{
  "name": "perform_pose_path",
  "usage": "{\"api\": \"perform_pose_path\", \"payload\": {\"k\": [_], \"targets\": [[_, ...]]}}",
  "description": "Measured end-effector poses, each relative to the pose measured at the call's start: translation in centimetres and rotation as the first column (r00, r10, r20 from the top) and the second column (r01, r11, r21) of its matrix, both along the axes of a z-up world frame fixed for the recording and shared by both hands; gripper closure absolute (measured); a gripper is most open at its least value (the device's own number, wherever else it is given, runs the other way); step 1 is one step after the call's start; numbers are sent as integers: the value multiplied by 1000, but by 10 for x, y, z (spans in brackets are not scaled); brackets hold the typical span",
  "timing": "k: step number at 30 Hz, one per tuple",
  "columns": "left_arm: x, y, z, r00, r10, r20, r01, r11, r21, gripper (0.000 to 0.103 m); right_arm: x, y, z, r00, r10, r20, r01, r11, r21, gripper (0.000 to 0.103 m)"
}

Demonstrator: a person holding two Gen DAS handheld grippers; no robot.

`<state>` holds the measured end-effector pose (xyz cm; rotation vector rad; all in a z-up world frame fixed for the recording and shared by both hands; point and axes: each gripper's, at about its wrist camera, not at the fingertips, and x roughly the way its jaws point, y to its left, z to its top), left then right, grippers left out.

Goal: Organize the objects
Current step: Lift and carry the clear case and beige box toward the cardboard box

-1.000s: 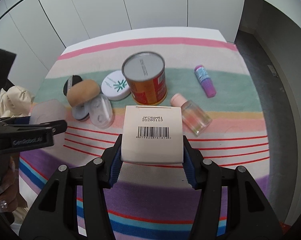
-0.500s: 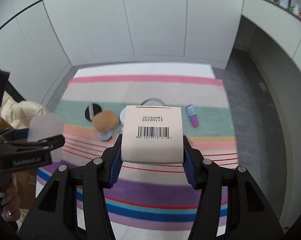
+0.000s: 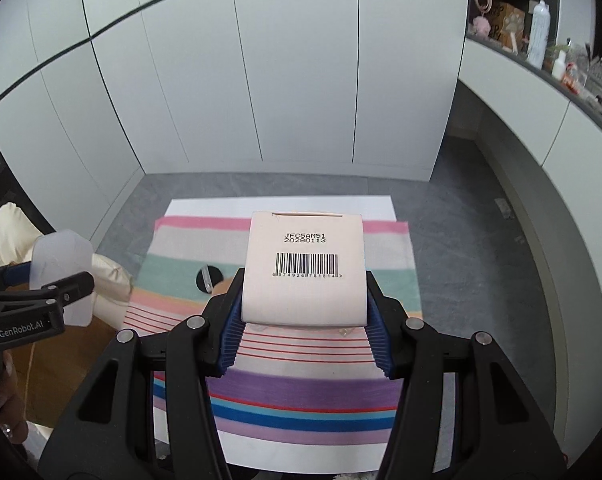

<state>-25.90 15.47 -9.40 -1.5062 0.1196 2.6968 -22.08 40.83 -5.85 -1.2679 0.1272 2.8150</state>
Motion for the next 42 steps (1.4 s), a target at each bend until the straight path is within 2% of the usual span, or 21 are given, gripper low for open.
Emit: {"api": "perform_pose_path", "payload": {"k": [4, 7, 16, 26, 29, 34, 39, 42], "targets": [[13, -7, 14, 1000, -7, -16, 7, 999, 35, 16, 8, -3, 15, 1000, -2, -4, 2, 1000, 17, 48], [21, -13, 15, 1000, -2, -14, 3, 999, 35, 16, 14, -7, 19, 1000, 4, -4, -4, 1000, 26, 48], [50, -28, 23, 1000, 4, -18, -5, 999, -47, 16, 37, -18, 24, 1000, 25, 7, -25, 999, 41, 48], [115, -44, 20, 996, -23, 84, 25, 999, -23, 16, 90, -21, 13, 996, 33, 78, -36, 999, 36, 48], [133, -46, 20, 997, -39, 72, 43, 998, -44, 16, 110, -22, 8, 996, 36, 87, -39, 999, 29, 48], [164, -55, 26, 997, -55, 48, 57, 998, -28, 16, 138, -27, -4, 993, 53, 105, -57, 998, 35, 48], [196, -56, 24, 999, -36, -36, 32, 995, -93, 16, 166, -26, -18, 990, 72, 121, -73, 997, 1, 48], [208, -55, 18, 998, -55, -23, 53, 994, -97, 16, 184, -26, -26, 988, 70, 134, -72, 997, 7, 48]]}}
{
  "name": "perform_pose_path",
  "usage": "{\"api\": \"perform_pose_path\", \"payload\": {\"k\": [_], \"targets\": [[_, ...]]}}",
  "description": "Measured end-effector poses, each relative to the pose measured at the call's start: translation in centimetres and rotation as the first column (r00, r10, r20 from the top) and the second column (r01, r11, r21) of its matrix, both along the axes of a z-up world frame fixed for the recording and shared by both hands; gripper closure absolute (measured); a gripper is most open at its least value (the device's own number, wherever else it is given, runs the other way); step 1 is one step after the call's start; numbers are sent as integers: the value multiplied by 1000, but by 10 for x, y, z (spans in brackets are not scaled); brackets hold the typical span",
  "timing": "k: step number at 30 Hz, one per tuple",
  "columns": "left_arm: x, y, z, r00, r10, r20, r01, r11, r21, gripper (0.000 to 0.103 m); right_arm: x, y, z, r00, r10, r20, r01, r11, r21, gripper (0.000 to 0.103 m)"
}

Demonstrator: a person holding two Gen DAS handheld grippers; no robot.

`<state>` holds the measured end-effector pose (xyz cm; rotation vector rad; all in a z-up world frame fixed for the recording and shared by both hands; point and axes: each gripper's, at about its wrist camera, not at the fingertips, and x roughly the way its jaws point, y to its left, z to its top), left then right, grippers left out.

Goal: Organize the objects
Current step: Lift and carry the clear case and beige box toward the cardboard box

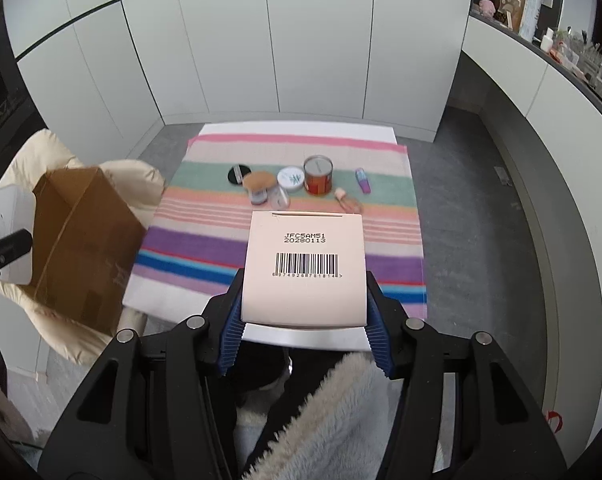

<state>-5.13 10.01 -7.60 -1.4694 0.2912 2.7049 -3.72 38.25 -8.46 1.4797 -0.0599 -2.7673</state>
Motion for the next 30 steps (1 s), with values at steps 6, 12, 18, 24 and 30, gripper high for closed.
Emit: {"api": "perform_pose_path", "payload": {"k": [6, 12, 18, 24, 30], "targets": [[15, -1, -6, 999, -46, 20, 45, 998, 33, 16, 25, 0, -11, 999, 14, 45, -14, 1000, -6, 48], [19, -2, -6, 997, -77, 5, 76, 996, 49, 16, 28, -4, -13, 999, 18, 48, -19, 1000, 24, 48], [16, -16, 1, 998, -39, -42, 41, 998, 48, 16, 18, -11, -15, 998, 25, 58, -25, 1000, 3, 48], [8, -41, -1, 999, 34, -12, -32, 990, 136, 16, 7, -31, -13, 997, 66, 48, -66, 998, 7, 48], [10, -64, -8, 994, 109, 12, -109, 979, 171, 16, 0, -62, -17, 988, 145, 51, -145, 989, 6, 48]]}}
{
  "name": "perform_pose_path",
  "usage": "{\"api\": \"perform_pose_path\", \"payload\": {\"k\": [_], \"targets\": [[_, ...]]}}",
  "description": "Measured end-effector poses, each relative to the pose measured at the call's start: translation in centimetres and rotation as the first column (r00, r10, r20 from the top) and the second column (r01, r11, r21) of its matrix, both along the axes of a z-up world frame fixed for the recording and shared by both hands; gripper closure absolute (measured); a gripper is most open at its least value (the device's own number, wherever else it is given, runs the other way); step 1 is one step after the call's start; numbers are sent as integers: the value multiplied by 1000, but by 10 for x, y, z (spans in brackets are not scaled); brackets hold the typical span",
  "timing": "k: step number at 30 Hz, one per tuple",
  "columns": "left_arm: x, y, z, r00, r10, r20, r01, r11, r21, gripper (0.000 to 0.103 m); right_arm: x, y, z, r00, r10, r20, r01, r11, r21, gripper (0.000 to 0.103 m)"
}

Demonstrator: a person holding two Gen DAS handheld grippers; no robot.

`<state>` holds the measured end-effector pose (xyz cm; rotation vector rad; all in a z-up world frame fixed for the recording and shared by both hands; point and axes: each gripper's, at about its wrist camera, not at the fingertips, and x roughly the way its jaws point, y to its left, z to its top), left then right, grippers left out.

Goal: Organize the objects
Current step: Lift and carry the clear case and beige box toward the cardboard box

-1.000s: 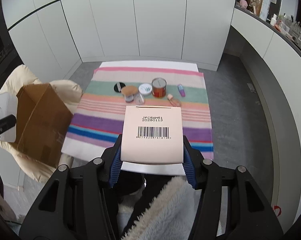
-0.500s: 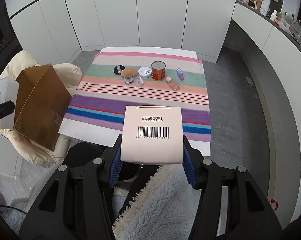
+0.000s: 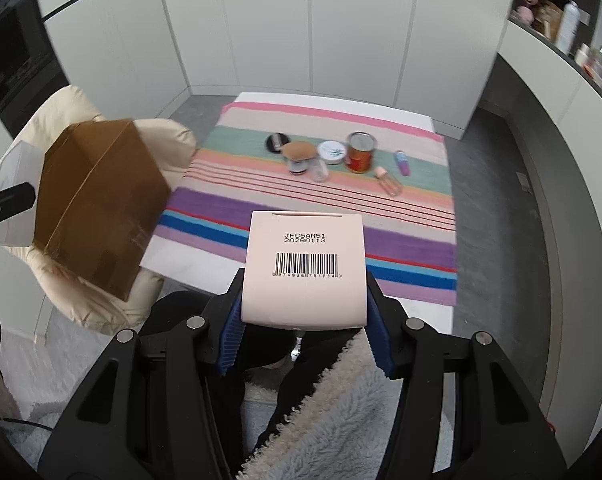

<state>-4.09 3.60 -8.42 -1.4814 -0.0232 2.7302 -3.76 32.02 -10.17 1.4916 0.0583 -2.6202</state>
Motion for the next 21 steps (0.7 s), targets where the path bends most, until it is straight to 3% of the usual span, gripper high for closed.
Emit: {"api": "perform_pose_path", "payload": {"k": [12, 21], "targets": [[30, -73, -22, 980, 191, 48, -190, 981, -31, 16, -6, -77, 0, 980, 201, -11, -201, 980, -2, 48], [66, -133, -27, 942, 331, 45, -329, 943, -51, 16, -1, -159, 1, 923, 383, -18, -384, 924, -1, 48]]}}
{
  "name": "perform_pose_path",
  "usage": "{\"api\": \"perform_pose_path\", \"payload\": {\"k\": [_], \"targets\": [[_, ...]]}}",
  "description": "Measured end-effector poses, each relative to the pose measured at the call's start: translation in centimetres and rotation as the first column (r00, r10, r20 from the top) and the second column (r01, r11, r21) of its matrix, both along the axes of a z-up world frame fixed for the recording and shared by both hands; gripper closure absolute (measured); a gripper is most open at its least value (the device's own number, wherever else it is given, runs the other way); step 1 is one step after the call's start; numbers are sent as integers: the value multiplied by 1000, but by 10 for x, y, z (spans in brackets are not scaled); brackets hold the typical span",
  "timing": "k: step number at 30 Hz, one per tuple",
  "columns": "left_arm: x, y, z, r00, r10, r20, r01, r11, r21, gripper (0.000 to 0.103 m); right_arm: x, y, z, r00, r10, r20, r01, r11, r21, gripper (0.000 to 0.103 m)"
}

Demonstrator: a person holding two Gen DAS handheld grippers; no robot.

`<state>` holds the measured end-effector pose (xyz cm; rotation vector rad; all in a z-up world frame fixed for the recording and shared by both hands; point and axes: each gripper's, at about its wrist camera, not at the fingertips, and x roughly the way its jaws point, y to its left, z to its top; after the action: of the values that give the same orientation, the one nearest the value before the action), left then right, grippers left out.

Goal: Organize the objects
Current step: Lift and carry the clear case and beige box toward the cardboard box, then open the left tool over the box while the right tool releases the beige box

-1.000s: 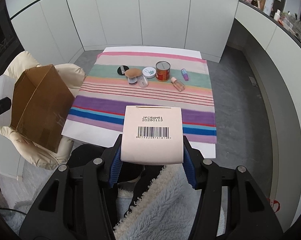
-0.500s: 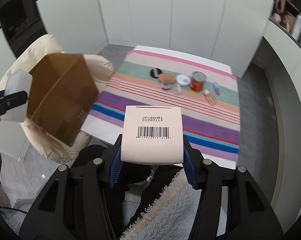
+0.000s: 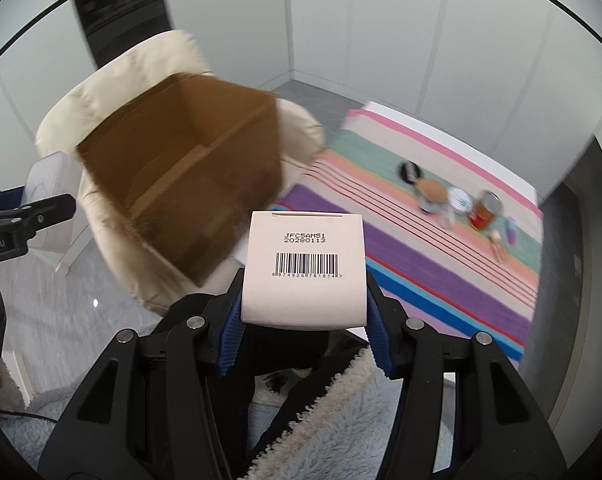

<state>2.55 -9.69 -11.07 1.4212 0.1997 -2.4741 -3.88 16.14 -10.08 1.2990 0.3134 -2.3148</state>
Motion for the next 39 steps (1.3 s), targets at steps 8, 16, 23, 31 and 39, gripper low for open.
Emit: {"api": "perform_pose_path", "payload": {"k": [8, 16, 23, 31, 39], "targets": [[23, -47, -2, 992, 123, -12, -124, 992, -29, 16, 9, -65, -3, 988, 157, -5, -157, 988, -5, 48], [-2, -65, -11, 991, 135, -20, -135, 991, -20, 16, 3, -98, -9, 971, 238, 6, -238, 971, -9, 48], [-43, -84, -19, 988, 155, -3, -155, 988, -18, 16, -32, -133, -13, 962, 273, -12, -273, 962, -8, 48], [-102, -118, -37, 985, 172, 33, -171, 985, -21, 15, -77, -180, -33, 952, 304, -10, -304, 953, 9, 48], [-118, -138, -60, 978, 169, 120, -173, 985, 20, 13, -107, -198, -49, 967, 253, 10, -252, 967, -44, 11]]}}
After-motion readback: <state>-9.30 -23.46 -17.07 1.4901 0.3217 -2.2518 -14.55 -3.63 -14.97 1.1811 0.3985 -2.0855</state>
